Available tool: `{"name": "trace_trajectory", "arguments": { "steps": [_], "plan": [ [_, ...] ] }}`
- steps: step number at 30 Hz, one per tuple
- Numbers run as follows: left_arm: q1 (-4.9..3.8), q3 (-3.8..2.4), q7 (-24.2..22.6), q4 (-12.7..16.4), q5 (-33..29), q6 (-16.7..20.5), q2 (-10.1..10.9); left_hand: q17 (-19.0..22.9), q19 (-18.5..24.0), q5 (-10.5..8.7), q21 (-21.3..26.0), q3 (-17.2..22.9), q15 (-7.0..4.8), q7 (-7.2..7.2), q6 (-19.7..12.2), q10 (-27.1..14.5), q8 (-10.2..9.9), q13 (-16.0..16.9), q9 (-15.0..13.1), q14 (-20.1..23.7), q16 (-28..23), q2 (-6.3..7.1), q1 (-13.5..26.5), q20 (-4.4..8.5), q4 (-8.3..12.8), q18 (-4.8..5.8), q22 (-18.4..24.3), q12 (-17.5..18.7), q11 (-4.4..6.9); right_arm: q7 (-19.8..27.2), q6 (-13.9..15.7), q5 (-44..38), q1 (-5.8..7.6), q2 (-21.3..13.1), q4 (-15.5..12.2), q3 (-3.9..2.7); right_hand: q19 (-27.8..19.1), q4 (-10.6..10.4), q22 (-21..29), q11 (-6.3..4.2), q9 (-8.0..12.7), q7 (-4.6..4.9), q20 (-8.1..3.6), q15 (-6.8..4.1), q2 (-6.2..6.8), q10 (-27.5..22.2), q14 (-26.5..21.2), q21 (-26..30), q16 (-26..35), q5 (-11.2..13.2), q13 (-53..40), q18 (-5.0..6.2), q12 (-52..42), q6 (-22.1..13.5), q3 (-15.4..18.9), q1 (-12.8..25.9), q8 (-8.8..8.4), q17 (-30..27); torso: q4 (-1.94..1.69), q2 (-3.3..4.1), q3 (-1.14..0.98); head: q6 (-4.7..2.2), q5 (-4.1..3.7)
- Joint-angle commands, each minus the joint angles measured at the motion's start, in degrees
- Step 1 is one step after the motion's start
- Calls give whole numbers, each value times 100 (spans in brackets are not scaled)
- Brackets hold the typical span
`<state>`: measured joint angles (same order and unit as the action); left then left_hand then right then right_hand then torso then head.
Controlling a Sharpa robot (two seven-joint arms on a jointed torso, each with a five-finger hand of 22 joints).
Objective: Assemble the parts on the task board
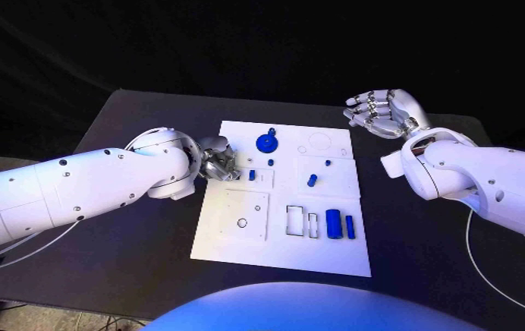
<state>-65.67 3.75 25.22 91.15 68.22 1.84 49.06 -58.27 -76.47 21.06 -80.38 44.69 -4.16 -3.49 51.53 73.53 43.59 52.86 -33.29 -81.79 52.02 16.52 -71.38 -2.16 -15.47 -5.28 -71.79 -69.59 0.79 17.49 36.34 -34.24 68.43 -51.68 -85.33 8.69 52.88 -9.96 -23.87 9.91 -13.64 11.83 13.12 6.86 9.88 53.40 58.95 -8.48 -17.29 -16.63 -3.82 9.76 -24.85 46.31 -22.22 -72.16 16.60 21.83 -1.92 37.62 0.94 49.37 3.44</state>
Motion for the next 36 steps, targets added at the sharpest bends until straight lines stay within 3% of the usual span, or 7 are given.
{"name": "trace_trajectory", "arguments": {
  "steps": [1, 16, 18, 24, 36],
  "plan": [
    [14, 13, -11, 19, 45, -296, -38, -9, -32, 27, -34, 1078, -20, 9, 46, 50, 34, 49, 14, -12, 9, -16, 18, 10, 1082, 79, -26, -54, 25, 55, -55, -23, -6, 3, -5, -1, -17, -3, 10, 7, 9, 193, 38, 27, -5, -19, 0, 38, 40, -40, 7, 57, 17, 16, 37, 59, -29, -6, 2, -3, 0, 5, -2],
    [13, 14, 40, -45, -12, 49, -57, -5, 18, -26, -4, 1007, -3, -19, -22, 13, -47, -103, 87, -22, 6, -63, 162, -5, 993, 68, 24, 43, 2, 57, -57, -2, -16, 4, 2, -1, -17, -3, 10, 7, 9, 193, 38, 27, -5, -19, 0, 38, 40, -40, 7, 57, 17, 16, 37, 59, -29, -6, 0, -3, -6, -14, -15],
    [13, 14, 52, -54, -47, 97, -55, -8, 29, -36, 14, 851, 27, -52, -133, 2, -161, -133, 152, -24, 8, -57, 306, -31, 858, 69, 35, 64, -31, 57, -57, -1, -16, 4, 3, -1, -16, -5, 17, 8, 10, 194, 40, 28, -7, -21, 3, 43, 47, -43, 7, 58, 16, 14, 40, 61, -30, -5, 1, -4, -5, -18, -17],
    [13, 13, 95, -83, -142, 214, -41, -19, 30, -18, 68, 311, 27, -11, -51, 14, -285, -103, 283, -23, 20, -16, 700, -51, 380, 64, 67, 39, -13, 57, -56, 1, -17, 3, 4, -1, -16, -5, 17, 8, 10, 194, 40, 28, -7, -21, 3, 43, 47, -43, 7, 58, 16, 14, 40, 61, -30, -5, -4, -1, 1, -29, -25],
    [12, 12, 101, -115, -256, 259, -26, -23, 7, -9, 83, -85, 11, 22, 44, 22, -297, -63, 343, -23, 25, 19, 904, -37, 113, 67, 66, 13, 9, 61, -58, 7, -19, -2, 1, -1, -16, -7, 23, 9, 12, 195, 41, 29, -7, -25, 2, 47, 54, -45, 8, 58, 17, 11, 44, 65, -32, -5, -7, 0, 4, -22, -36]
  ]
}}
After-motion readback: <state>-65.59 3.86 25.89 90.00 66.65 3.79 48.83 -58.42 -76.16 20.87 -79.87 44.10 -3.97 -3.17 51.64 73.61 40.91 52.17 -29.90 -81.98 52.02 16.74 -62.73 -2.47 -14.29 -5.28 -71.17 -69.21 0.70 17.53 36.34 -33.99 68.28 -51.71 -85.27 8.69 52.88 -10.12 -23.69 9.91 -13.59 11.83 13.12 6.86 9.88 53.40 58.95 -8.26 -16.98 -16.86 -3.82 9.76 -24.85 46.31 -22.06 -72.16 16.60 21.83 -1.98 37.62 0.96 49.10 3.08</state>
